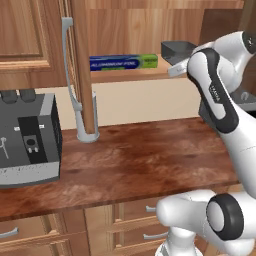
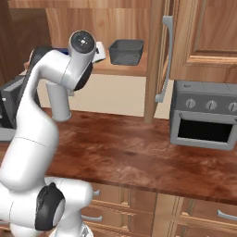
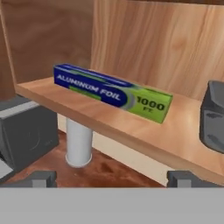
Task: Retrieve the tupperware and aluminum foil from the cabinet and place them on the dining counter near the plate with hot dog and lemon wedge to prepare for storing leftovers.
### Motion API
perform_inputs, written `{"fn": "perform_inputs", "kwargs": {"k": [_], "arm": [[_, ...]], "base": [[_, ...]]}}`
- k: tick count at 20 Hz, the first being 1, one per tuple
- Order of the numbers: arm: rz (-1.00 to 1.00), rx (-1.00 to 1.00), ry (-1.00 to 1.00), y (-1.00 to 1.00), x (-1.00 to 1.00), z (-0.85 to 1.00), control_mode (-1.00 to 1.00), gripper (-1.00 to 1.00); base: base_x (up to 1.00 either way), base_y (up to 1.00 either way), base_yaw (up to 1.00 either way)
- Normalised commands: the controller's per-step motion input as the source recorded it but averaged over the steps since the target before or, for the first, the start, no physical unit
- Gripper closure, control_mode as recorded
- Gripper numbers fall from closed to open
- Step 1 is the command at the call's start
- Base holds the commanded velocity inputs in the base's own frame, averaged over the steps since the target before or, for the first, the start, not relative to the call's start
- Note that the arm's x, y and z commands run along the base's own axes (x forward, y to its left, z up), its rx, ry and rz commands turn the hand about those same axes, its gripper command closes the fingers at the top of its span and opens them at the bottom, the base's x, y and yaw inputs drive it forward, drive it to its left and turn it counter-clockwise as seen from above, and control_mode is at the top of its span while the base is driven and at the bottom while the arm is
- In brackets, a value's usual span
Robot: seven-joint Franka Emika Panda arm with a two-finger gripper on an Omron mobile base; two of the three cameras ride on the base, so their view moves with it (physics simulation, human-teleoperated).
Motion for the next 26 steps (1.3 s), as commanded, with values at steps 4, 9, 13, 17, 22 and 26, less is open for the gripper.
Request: {"fn": "perform_inputs", "kwargs": {"k": [4, 9, 13, 17, 22, 26], "arm": [[0.17, 0.00, 0.00, 0.00, 0.34, 0.19, -1.00, -1.00], [0.16, 0.00, 0.01, 0.00, 0.39, 0.25, -1.00, -1.00], [0.14, 0.00, 0.06, 0.00, 0.35, 0.09, -1.00, -1.00], [0.16, -0.01, 0.01, 0.00, 0.28, 0.00, -1.00, -1.00], [0.17, -0.01, 0.00, 0.00, 0.27, -0.05, -1.00, -1.00], [0.16, -0.01, 0.00, 0.03, 0.31, -0.10, -1.00, -1.00]], "base": [[0.00, 0.00, 0.00], [0.00, 0.00, 0.00], [0.00, 0.00, 0.00], [0.00, 0.00, 0.00], [0.00, 0.00, 0.00], [0.00, 0.00, 0.00]]}}
